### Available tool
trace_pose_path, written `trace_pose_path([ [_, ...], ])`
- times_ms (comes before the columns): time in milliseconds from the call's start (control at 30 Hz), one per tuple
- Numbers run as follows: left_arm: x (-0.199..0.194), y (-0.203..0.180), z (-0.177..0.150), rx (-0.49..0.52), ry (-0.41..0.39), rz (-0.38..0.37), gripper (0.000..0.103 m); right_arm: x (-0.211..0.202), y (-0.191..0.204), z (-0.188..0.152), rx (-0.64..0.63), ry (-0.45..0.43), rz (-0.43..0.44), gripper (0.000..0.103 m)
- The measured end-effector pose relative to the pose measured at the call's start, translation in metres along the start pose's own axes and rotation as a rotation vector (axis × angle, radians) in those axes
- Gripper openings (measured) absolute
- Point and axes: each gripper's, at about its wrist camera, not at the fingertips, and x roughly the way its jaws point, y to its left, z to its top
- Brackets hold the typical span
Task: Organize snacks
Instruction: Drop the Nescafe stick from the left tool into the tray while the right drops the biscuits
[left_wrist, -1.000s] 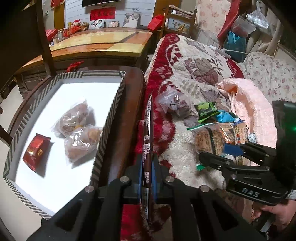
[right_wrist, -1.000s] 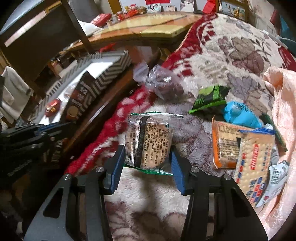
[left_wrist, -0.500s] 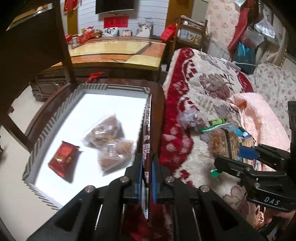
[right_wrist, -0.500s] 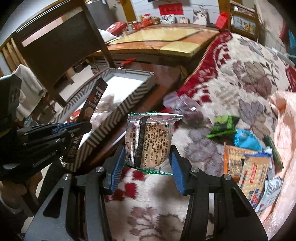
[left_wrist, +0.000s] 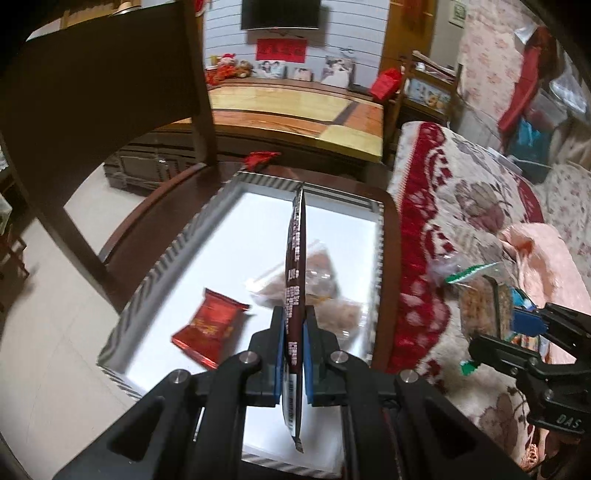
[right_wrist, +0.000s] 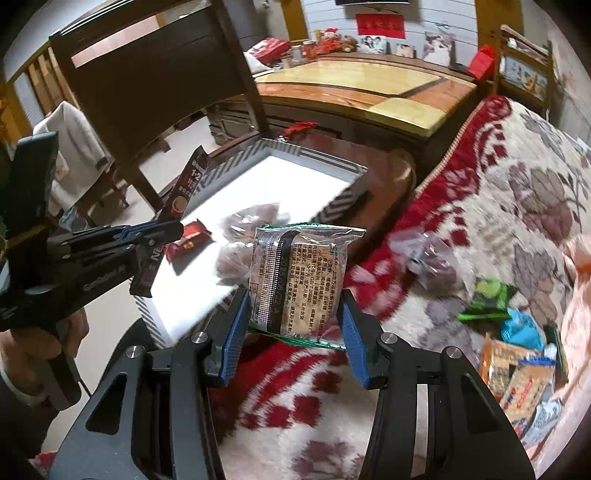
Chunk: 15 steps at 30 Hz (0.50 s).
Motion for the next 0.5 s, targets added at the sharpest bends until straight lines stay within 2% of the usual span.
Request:
trace_pose_path([
  [500,0.023,0.034,0.005,-0.049,0.031,0.041,0.010,0.033,0.038,0.027,-0.088,0.036,0.045,0.047],
])
